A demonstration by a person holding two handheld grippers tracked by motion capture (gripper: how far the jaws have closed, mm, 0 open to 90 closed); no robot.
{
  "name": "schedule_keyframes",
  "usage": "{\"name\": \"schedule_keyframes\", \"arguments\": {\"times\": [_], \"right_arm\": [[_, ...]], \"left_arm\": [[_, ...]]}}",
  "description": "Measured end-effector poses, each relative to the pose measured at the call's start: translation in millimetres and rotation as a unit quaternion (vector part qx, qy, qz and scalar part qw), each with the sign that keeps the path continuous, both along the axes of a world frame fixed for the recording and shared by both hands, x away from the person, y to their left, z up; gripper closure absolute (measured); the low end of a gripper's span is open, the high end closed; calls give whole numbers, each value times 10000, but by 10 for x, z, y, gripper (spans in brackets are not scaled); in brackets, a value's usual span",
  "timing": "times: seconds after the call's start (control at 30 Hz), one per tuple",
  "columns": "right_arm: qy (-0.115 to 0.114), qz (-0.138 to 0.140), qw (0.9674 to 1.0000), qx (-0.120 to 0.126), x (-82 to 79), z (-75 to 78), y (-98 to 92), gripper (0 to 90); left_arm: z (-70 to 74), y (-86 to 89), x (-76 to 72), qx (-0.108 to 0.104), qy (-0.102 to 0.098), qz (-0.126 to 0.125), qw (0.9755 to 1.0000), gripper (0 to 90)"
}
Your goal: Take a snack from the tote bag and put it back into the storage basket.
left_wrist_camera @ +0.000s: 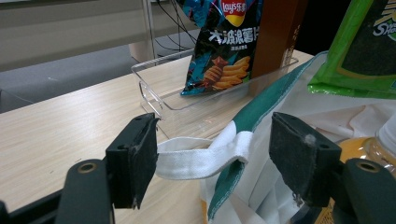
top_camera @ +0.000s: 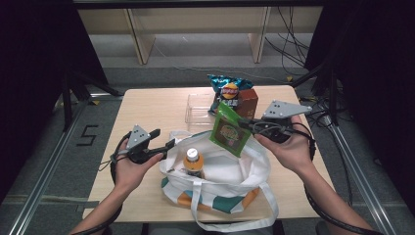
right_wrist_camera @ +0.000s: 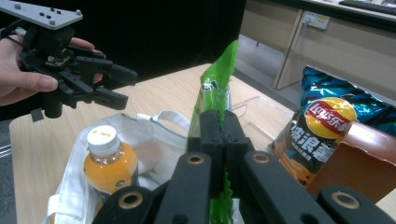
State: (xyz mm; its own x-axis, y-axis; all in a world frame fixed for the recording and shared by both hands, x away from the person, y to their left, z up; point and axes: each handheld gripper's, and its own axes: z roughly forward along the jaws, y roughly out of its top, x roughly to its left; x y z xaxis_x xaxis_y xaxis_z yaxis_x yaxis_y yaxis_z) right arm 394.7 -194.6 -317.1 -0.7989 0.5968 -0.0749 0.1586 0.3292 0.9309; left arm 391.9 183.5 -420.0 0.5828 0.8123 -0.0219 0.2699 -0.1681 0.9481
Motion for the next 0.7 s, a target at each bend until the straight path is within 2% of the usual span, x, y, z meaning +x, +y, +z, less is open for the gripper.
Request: {"name": "schedule_keyframes", "arguments": {"times": [0.03,0.07,0.13,0.17,0.2,0.23,0.27,0.3,0.4,0.47,0.5,0.6,0.63,0.7], "right_arm": [[123,8,9999,1,-5,9,0,900],[49,-30,10000,-6,4,14,1,900],[122,-29,9999,-1,8,28,-1,900],[5,-28,10000,9,29,31,4,900],[104,-17,9999,39,27,40,3,900],[65,-16,10000,-27,37,53,-3,900],[-21,-65,10000,23,47,50,6,900],[60,-33,10000,-14,50,62,-3,900],[90,-43,9999,-29,59,68,10,900],[6,-41,10000,-45,80,71,13,900],[67,-54,10000,-18,75,73,19,900],[4,-52,10000,-37,102,95,20,900],[63,-61,10000,-36,99,103,23,900],[-57,-59,9999,-72,125,111,25,900]], "left_arm": [[0,-1,0,-1,-2,-3,10000,322],[0,0,1,2,-3,-4,10000,322],[0,1,1,-2,-1,1,10000,321],[0,1,1,-7,-3,4,10000,322],[1,1,2,-8,-4,3,10000,322],[1,2,1,-7,-4,4,10000,322],[1,2,1,-9,-5,4,10000,322],[2,2,1,-7,-6,4,10000,322],[2,2,1,-5,-7,4,10000,322],[4,3,0,-2,-14,4,10000,322],[5,3,0,1,-21,3,10000,322],[3,2,1,-5,-12,4,10000,322],[2,2,1,-8,-7,4,10000,322],[3,1,1,-13,-9,1,10000,322]]}}
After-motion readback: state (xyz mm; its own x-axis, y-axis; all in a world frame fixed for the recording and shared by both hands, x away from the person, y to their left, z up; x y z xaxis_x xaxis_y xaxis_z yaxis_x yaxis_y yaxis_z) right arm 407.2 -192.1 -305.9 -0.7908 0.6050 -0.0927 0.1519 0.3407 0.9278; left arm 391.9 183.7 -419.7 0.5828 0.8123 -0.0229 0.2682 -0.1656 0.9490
